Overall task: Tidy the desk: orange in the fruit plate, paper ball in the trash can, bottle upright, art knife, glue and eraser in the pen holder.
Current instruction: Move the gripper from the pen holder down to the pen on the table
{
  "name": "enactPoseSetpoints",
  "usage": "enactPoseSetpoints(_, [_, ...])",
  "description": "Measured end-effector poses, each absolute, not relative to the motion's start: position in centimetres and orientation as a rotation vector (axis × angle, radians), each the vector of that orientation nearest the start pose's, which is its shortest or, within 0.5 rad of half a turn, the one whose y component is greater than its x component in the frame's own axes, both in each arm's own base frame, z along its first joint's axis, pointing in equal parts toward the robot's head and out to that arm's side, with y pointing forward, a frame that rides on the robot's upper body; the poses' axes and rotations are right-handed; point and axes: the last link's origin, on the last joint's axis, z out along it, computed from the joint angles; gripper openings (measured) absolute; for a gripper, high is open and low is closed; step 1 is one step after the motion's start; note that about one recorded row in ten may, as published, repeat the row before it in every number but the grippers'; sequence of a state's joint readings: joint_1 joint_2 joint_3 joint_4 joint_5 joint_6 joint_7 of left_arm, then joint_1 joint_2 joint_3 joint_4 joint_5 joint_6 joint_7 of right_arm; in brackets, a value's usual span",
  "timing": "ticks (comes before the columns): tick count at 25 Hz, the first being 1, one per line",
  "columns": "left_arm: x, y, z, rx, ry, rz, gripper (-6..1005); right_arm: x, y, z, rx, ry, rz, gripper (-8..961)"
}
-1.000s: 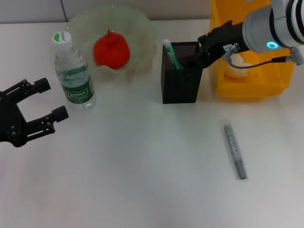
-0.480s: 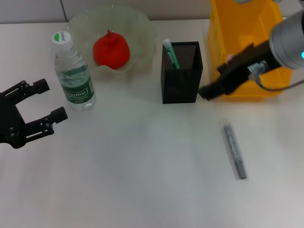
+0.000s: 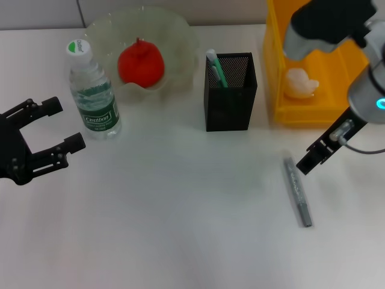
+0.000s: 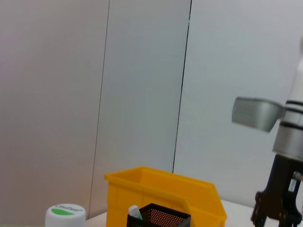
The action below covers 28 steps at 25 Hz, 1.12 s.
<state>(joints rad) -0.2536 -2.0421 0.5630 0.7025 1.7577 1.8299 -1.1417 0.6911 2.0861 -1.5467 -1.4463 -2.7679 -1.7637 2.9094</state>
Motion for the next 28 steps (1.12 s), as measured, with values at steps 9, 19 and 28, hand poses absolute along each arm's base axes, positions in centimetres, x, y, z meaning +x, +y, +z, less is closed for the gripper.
enactPoseSetpoints(9, [-31.0, 25.3, 6.1, -2.465, -0.419, -0.966, 842, 17.4, 35.3, -2.6, -2.37, 1.127, -0.766, 644])
enactPoseSetpoints(19, [-30.7, 25.5, 5.9, -2.468, -0.407, -0.969, 842, 17.9, 35.6, -4.4, -2.401, 1.135, -0.754, 617])
enactPoseSetpoints(28, [-30.8, 25.5, 5.8, -2.463, -0.401, -0.963, 842, 17.8, 35.7, -5.0, -2.408, 1.096, -0.775, 593])
